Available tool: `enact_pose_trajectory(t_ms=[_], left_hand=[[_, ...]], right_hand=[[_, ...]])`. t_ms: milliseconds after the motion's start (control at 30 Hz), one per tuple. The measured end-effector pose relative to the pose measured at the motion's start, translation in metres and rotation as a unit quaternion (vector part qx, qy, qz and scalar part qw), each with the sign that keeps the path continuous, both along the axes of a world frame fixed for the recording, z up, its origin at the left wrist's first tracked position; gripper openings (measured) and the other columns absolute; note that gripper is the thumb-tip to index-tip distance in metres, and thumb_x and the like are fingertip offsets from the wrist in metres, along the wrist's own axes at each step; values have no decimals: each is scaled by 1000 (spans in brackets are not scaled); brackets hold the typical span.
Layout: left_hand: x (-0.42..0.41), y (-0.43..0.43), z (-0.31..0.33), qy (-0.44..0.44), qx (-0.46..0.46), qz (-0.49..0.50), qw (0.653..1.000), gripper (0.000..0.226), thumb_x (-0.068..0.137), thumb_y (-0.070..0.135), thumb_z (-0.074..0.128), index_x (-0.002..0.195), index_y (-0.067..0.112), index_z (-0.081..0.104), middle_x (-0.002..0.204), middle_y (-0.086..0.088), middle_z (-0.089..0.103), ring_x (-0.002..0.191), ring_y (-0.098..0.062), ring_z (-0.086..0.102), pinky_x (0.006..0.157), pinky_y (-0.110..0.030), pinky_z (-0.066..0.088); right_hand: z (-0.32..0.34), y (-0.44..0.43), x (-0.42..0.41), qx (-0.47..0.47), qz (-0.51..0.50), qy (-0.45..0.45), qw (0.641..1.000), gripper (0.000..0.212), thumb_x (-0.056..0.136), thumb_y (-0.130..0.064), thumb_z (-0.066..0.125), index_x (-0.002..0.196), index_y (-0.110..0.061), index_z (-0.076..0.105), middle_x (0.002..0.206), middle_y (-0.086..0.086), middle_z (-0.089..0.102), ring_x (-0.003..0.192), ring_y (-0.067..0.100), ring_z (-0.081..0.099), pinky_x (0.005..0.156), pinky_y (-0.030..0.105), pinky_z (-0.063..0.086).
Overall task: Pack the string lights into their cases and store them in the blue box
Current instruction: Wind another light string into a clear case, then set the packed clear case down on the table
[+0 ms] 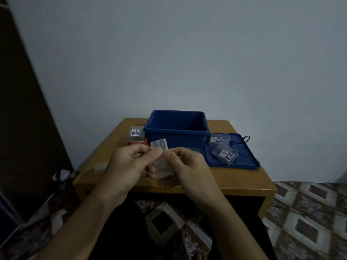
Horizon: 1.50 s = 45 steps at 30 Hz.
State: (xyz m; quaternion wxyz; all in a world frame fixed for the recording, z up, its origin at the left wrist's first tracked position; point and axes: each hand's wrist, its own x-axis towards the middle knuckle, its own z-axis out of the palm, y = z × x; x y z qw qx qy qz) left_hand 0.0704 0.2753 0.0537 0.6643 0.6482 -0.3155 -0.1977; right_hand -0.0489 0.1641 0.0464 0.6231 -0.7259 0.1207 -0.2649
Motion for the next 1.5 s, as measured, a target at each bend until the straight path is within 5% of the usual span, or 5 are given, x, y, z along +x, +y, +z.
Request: enact_pose_trajectory(t_ms=[467, 733, 1000, 1300, 1500], left_hand=[[93, -17, -32, 39, 116, 89, 988, 23, 100, 33, 55, 103, 21, 75, 99, -6, 74, 81, -24, 66, 66, -36, 54], [149, -51, -44, -28, 128, 172, 976, 29, 102, 26, 50, 131, 26, 58, 106, 7, 61, 96, -11, 58, 68, -27, 47], [175, -71, -48, -6, 133, 215, 967, 21, 99, 27, 55, 119, 24, 61, 103, 3, 64, 88, -13, 61, 66, -31, 49], [176, -66, -53, -33, 100, 247, 963, 9, 95, 26, 62, 104, 28, 65, 101, 6, 67, 91, -13, 65, 75, -38, 59], [164, -53, -55, -37, 22, 318, 947, 6, 95, 28, 66, 99, 30, 61, 99, 6, 67, 87, -13, 68, 69, -36, 59]], right_hand=[[-35, -23, 116, -103, -37, 132, 985, 28, 104, -39, 43, 97, -19, 62, 89, 0, 67, 83, 20, 65, 80, 54, 57], [-42, -36, 168, -137, -40, 143, 979, 36, 105, -45, 43, 96, -17, 64, 90, 0, 62, 77, 11, 59, 66, 30, 47], [-51, -45, 194, -129, -35, 140, 981, 24, 102, -40, 46, 92, -23, 60, 101, 1, 62, 79, 9, 57, 62, 25, 40], [-56, -45, 196, -86, 2, 95, 992, 5, 104, -42, 46, 105, -39, 50, 127, -7, 59, 107, 8, 61, 94, 39, 55], [-59, -39, 188, -118, 10, 44, 992, 30, 105, -33, 50, 94, -11, 68, 150, -14, 45, 141, -1, 36, 111, 37, 42]])
